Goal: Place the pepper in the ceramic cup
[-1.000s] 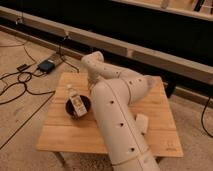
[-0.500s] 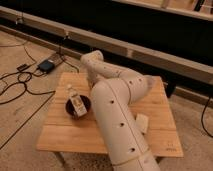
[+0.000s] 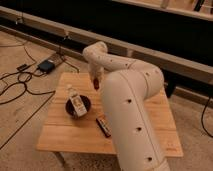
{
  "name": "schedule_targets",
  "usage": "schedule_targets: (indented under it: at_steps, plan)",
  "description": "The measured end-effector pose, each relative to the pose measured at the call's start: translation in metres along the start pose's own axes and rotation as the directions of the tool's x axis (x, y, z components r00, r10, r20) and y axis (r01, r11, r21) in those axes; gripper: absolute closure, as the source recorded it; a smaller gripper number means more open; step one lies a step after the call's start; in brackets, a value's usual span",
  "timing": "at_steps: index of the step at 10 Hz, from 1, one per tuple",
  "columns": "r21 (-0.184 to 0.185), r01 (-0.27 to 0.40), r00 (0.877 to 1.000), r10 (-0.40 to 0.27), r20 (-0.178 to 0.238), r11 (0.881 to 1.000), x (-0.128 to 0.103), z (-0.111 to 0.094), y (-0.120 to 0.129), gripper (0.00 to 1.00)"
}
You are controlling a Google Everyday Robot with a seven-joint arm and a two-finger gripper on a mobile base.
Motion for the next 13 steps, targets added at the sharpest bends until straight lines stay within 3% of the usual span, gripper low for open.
schedule_targets:
  at_steps: [4,6,7,10,13]
  plan:
    - [0.097,-0.028,0.994,0.018,0.105,0.995,-0.007,-0.056,-0.057,1.00]
    - [0.127,-0.071,0.986,0.050,0.157,0.989,-0.015,-0.067,-0.082,1.00]
    - [0.143,-0.111,0.976,0.081,0.200,0.983,-0.024,-0.074,-0.102,1.00]
    - [0.159,-0.164,0.961,0.122,0.247,0.973,-0.035,-0.082,-0.127,1.00]
    - [0.138,-0.214,0.950,0.173,0.262,0.967,-0.040,-0.079,-0.143,1.00]
